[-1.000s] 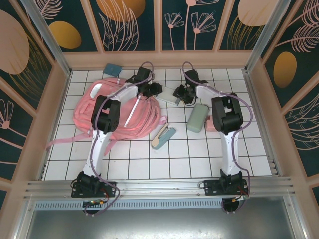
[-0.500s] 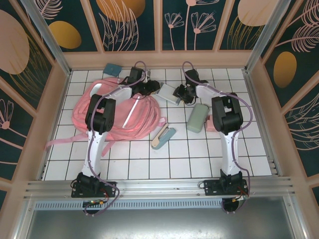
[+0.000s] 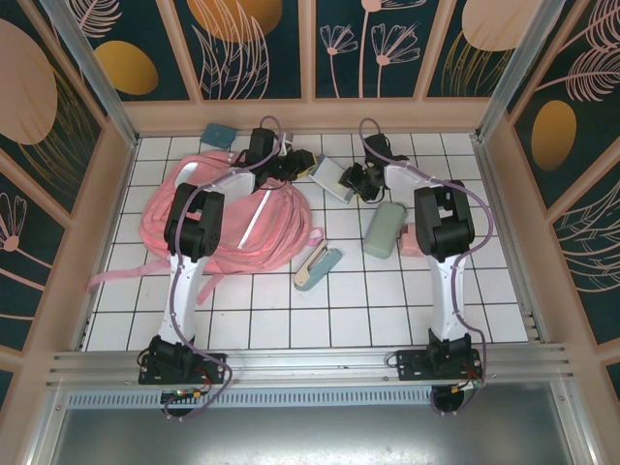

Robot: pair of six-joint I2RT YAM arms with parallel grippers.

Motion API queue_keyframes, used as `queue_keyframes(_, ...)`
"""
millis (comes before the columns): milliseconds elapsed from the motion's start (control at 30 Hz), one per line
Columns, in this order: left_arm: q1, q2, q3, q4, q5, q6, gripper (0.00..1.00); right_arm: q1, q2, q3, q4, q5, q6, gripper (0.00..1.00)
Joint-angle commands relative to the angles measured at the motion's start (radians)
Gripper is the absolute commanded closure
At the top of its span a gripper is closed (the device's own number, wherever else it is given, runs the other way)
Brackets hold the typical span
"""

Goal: Pack the student bag
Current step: Pick up the book from the top-center of the table.

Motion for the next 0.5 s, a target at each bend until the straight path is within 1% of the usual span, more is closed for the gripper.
queue_keyframes(0, -0.076, -0.021, 0.006, -0.085, 0.196, 0.041, 0.61, 0.024, 0.015, 0.017, 0.057, -0.046, -0.016, 0.5)
queue_keyframes(67, -0.077, -0.02, -0.01, -0.028, 0.242, 0.01, 0.66, 0.024, 0.014, 0.021, 0.057, -0.047, -0.015, 0.5)
queue_keyframes(133, -0.077, -0.02, -0.036, 0.058, 0.291, -0.049, 0.7, 0.023, 0.017, 0.028, 0.056, -0.052, -0.013, 0.5)
queue_keyframes(167, -0.078, -0.025, -0.046, 0.084, 0.296, -0.066, 0.7, 0.023, 0.019, 0.032, 0.054, -0.055, -0.013, 0.5)
queue_keyframes(233, -0.08, -0.029, -0.045, 0.084, 0.295, -0.068, 0.7, 0.023, 0.023, 0.041, 0.05, -0.06, -0.013, 0.5)
queue_keyframes(300, -0.083, -0.032, -0.079, 0.21, 0.352, -0.147, 0.72, 0.023, 0.022, 0.041, 0.051, -0.06, -0.012, 0.5)
queue_keyframes(333, -0.084, -0.033, -0.085, 0.217, 0.348, -0.162, 0.69, 0.023, 0.024, 0.041, 0.049, -0.059, -0.012, 0.5)
queue_keyframes(367, -0.084, -0.029, -0.069, 0.152, 0.328, -0.131, 0.67, 0.023, 0.024, 0.042, 0.05, -0.057, -0.012, 0.5)
queue_keyframes(400, -0.084, -0.022, -0.031, 0.034, 0.289, -0.053, 0.61, 0.023, 0.024, 0.043, 0.05, -0.055, -0.01, 0.5)
queue_keyframes(433, -0.085, -0.011, 0.01, -0.065, 0.239, 0.015, 0.51, 0.023, 0.025, 0.044, 0.049, -0.055, -0.011, 0.5)
queue_keyframes(467, -0.086, -0.002, 0.036, -0.132, 0.208, 0.052, 0.48, 0.022, 0.025, 0.045, 0.049, -0.057, -0.01, 0.5)
